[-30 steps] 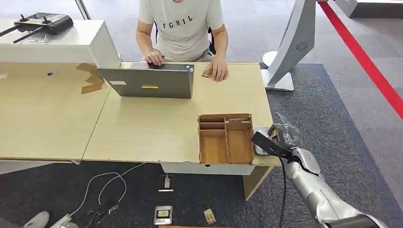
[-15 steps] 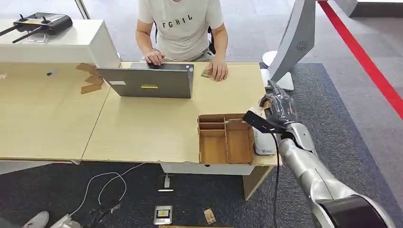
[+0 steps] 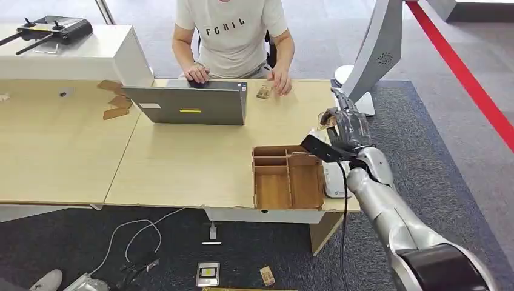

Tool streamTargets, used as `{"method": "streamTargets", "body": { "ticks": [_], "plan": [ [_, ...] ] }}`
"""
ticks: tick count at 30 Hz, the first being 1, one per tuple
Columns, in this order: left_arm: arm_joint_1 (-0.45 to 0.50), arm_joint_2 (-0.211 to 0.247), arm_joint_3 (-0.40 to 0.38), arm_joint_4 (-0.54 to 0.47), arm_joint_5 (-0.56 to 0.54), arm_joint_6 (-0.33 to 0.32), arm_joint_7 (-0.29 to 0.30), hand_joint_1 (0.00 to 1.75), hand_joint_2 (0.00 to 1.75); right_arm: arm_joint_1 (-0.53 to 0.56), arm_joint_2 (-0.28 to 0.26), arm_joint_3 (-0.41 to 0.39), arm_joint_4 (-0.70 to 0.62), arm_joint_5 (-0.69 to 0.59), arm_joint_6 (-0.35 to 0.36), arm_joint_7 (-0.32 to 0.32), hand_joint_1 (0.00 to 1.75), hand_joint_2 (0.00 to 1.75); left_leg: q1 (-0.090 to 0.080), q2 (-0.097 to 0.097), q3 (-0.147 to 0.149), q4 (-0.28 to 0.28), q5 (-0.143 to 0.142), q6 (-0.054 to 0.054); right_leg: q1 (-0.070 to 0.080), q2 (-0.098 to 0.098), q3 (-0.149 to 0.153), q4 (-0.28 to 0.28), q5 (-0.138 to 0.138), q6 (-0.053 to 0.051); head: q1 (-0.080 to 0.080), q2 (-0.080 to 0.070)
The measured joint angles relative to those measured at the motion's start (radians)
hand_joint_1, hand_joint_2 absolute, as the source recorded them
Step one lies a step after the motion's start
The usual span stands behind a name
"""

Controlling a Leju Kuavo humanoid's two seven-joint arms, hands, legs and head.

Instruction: Pass the card to the sensor for recognition and then transmit it.

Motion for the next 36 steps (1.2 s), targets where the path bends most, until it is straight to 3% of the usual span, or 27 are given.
{"method": "streamTargets", "body": {
  "ticks": [12,36],
  "plan": [
    [-0.021,-0.026,0.0,-0.004,-0.02,0.0,0.013,0.0,1.75,-0.005,0.055,0.014,-0.07,0.01,0.0,-0.003,1.75,1.75,0.0,0.0,0.0,0.0,0.0,0.0,0.0,0.0,0.0,0.0,0.0,0.0,0.0,0.0],
    [-0.056,-0.061,-0.001,-0.008,-0.072,-0.008,0.022,0.0,1.75,0.009,0.028,0.029,-0.09,0.008,0.002,0.016,1.75,1.75,0.0,0.0,0.0,0.0,0.0,0.0,0.0,0.0,0.0,0.0,0.0,0.0,0.0,0.0]
  ]
}}
